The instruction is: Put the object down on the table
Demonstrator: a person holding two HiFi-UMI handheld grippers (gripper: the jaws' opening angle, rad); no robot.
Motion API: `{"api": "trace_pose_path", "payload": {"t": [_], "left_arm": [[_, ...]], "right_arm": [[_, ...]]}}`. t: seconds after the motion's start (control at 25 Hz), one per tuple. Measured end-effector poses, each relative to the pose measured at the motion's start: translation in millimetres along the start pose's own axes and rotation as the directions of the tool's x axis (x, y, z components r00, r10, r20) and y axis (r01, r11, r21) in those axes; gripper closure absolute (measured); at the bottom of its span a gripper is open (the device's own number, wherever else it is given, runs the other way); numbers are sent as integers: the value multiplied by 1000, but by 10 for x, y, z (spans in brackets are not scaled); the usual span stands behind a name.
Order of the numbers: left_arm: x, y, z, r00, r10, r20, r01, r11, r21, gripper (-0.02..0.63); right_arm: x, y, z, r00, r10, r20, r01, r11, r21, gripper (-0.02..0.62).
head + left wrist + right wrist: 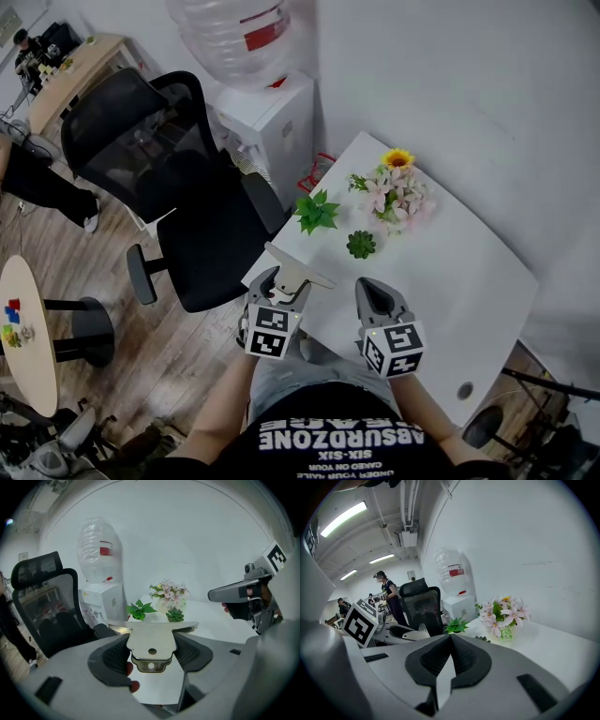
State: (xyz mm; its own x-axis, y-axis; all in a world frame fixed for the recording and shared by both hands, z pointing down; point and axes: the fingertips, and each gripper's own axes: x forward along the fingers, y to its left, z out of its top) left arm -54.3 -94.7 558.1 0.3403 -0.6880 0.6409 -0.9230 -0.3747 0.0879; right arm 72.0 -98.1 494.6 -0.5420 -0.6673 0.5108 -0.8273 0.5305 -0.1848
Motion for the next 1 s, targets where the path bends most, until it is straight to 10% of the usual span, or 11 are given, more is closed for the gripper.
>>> {"api": "trace_pose_path", "payload": {"t": [1.0], "left_arm": [[386,-24,-368,994,-53,-97,53,999,-1,319]], "right_arm": [[-20,-97,-37,999,-39,-15,40,999,21,598]]}}
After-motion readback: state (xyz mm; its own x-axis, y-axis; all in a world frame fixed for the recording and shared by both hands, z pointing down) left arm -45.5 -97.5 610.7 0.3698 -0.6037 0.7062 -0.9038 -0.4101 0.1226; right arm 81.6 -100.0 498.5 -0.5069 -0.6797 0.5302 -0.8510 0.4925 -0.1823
